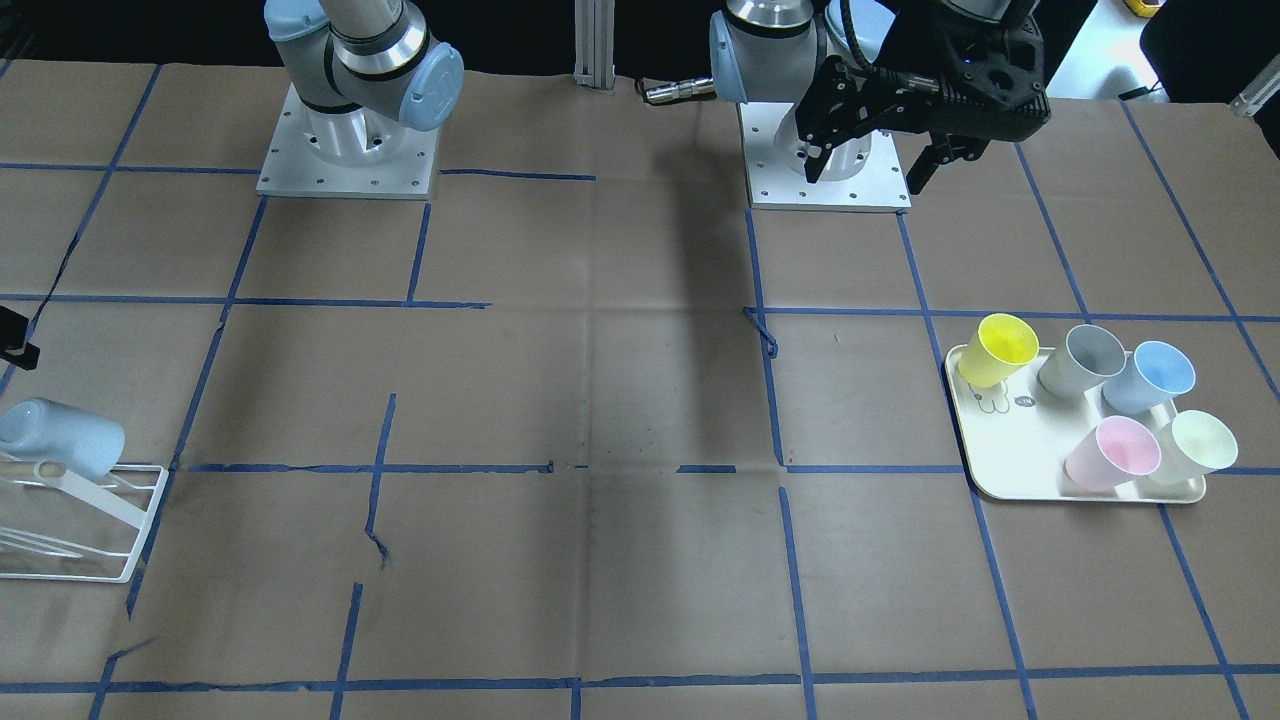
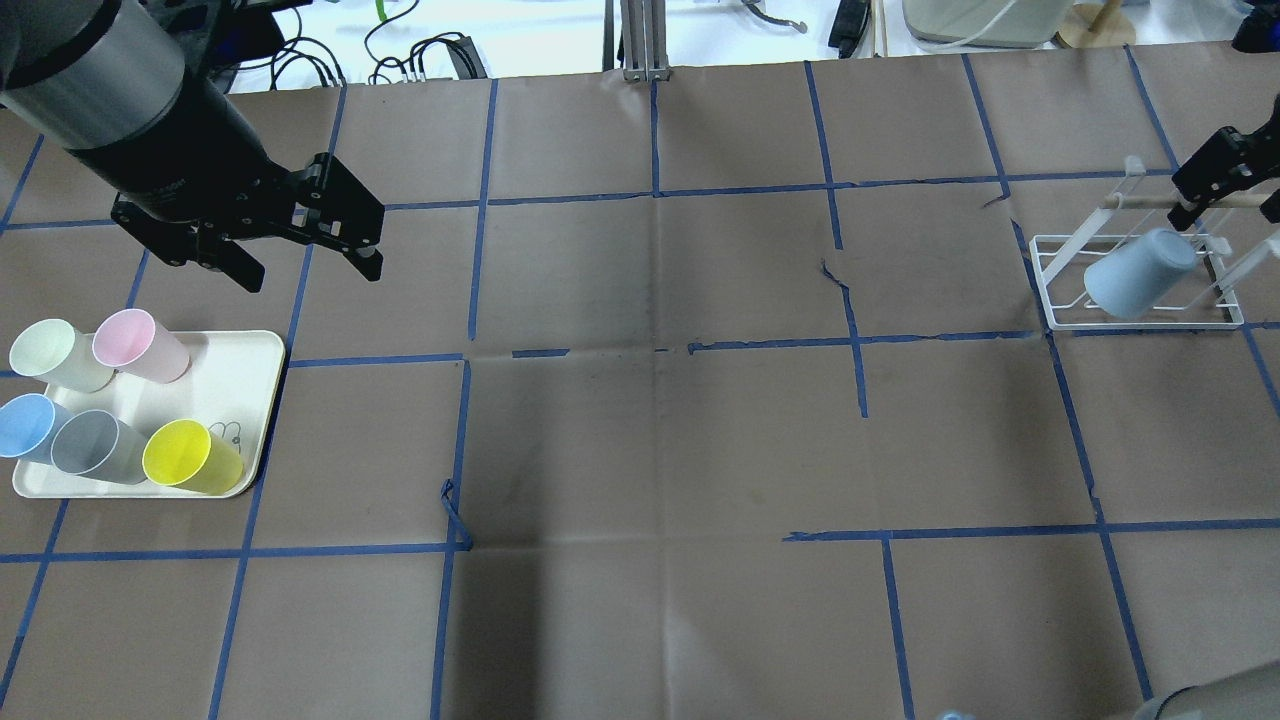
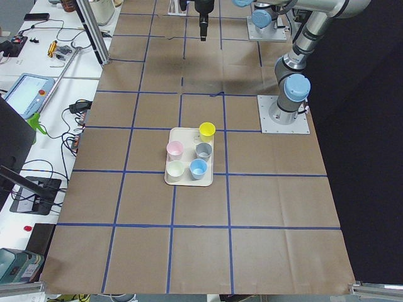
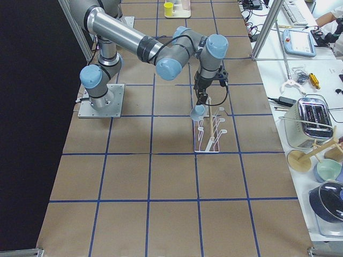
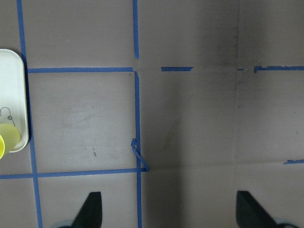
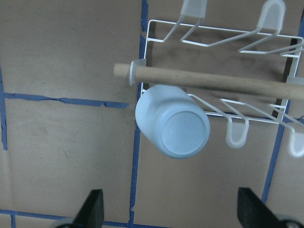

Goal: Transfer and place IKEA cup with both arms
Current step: 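Lower the right gripper and close it on the light blue cup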

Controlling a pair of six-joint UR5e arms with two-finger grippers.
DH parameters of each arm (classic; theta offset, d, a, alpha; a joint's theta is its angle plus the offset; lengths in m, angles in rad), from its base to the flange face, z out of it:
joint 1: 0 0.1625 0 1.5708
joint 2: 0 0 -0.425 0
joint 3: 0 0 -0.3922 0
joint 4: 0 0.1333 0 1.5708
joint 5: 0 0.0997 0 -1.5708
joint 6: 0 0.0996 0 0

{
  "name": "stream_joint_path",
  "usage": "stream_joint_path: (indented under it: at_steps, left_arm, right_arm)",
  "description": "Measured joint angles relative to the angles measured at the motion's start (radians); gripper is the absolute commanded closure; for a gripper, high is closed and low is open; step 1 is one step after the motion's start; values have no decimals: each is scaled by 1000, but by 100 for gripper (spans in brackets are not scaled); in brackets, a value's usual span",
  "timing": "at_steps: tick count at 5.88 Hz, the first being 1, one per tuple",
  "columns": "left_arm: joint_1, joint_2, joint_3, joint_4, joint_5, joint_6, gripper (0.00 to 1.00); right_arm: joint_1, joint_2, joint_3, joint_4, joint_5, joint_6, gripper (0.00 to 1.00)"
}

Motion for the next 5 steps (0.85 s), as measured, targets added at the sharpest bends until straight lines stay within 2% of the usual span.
stream_joint_path:
  at_steps: [3,5]
  left_arm:
    - [0,0,0,-1,0,0,2]
    - [0,0,0,-2,0,0,2]
  right_arm:
    - [-1,25,110,-178,2,2,0]
    - [-1,43,130,-230,4,2,0]
